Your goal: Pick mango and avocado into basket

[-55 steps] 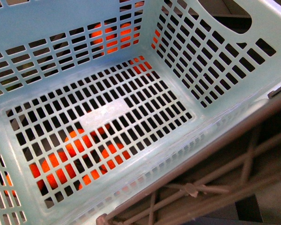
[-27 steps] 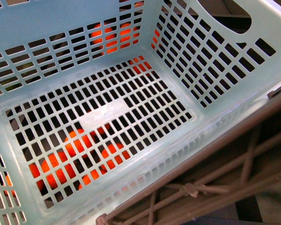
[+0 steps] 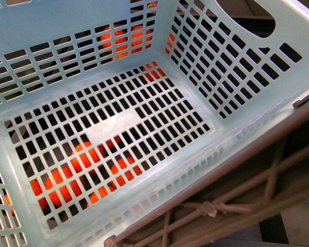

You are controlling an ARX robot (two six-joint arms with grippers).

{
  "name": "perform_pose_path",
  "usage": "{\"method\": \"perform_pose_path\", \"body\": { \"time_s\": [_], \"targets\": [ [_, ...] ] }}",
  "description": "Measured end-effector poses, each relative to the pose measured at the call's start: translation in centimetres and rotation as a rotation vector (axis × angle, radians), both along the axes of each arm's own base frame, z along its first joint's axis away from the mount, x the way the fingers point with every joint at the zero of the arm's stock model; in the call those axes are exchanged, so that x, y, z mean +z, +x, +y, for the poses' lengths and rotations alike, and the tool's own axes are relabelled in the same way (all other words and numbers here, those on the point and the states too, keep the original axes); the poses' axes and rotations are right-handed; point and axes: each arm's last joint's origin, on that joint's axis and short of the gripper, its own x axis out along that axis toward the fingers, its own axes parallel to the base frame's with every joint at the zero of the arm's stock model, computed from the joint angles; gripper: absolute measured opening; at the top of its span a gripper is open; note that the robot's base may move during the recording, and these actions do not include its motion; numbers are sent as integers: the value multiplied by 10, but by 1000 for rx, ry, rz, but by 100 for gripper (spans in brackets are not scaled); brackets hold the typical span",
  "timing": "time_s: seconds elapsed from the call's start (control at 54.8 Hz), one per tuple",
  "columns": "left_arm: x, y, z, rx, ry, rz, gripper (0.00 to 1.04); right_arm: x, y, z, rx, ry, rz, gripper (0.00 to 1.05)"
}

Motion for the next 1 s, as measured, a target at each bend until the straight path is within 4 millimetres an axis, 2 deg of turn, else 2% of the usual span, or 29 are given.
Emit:
{"method": "perform_pose_path", "body": {
  "time_s": [0.31,0.602,0.639,0.748,0.84,1.004],
  "targets": [
    [0,0,0,0,0,0,4,-18,8,-1,-3,18,9,96],
    [0,0,0,0,0,0,4,-24,11,-1,-2,17,9,96],
    [0,0,0,0,0,0,4,-24,11,-1,-3,18,10,94],
    [0,0,0,0,0,0,4,-26,10,0,-2,18,16,76],
    [0,0,0,0,0,0,4,-27,10,0,1,23,6,65],
    [0,0,0,0,0,0,4,-25,2,0,15,27,-12,63]
  ]
}}
